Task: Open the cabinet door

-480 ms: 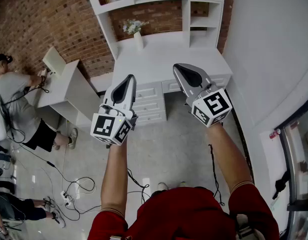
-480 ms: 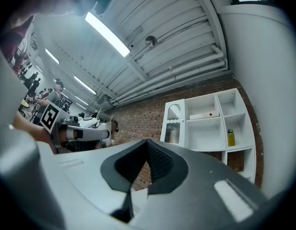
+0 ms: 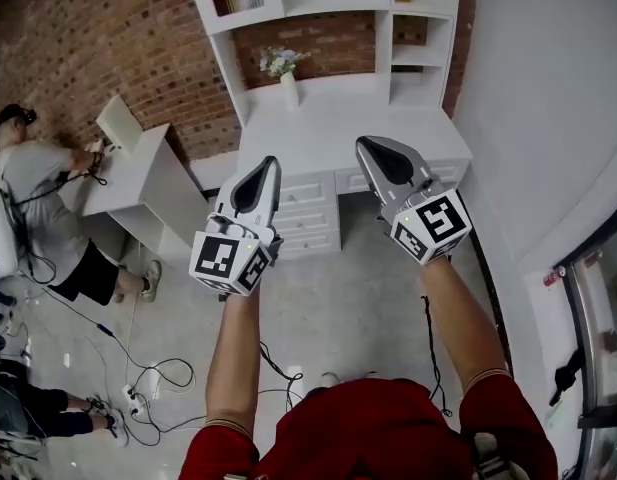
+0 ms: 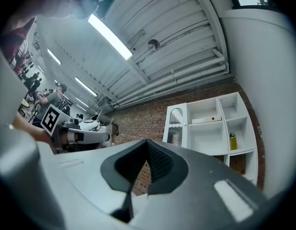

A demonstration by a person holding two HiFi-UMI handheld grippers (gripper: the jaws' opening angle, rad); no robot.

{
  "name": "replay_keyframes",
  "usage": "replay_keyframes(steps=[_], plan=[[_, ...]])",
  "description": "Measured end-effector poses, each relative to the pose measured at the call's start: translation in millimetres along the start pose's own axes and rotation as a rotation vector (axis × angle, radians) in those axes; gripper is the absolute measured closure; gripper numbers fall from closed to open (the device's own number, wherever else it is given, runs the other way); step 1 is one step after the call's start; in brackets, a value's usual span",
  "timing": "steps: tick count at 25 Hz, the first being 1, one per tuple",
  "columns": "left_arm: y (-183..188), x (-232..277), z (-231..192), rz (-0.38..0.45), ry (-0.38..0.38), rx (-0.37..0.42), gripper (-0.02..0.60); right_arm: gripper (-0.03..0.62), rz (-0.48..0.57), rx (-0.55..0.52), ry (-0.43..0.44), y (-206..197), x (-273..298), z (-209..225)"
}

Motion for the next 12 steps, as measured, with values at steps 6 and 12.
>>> replay_keyframes(steps=[6, 12], plan=[[5, -22, -20, 0.006, -0.001, 0.012, 0.579, 0.582, 0.018, -0.005, -0.024, 3, 9, -17], [5, -37, -49, 0.013, 0.004, 0.014, 0.58, 0.582, 0.018, -0.005, -0.04, -2, 25, -31]])
Point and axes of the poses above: the fingertips, and each gripper's own axes: x forward along the fingers, z to its right, y out of its top, the point moved 10 cm from there along -x, backward along the fingers, and after that the axes turned 7 degrees about y, right-handed, at the moved point
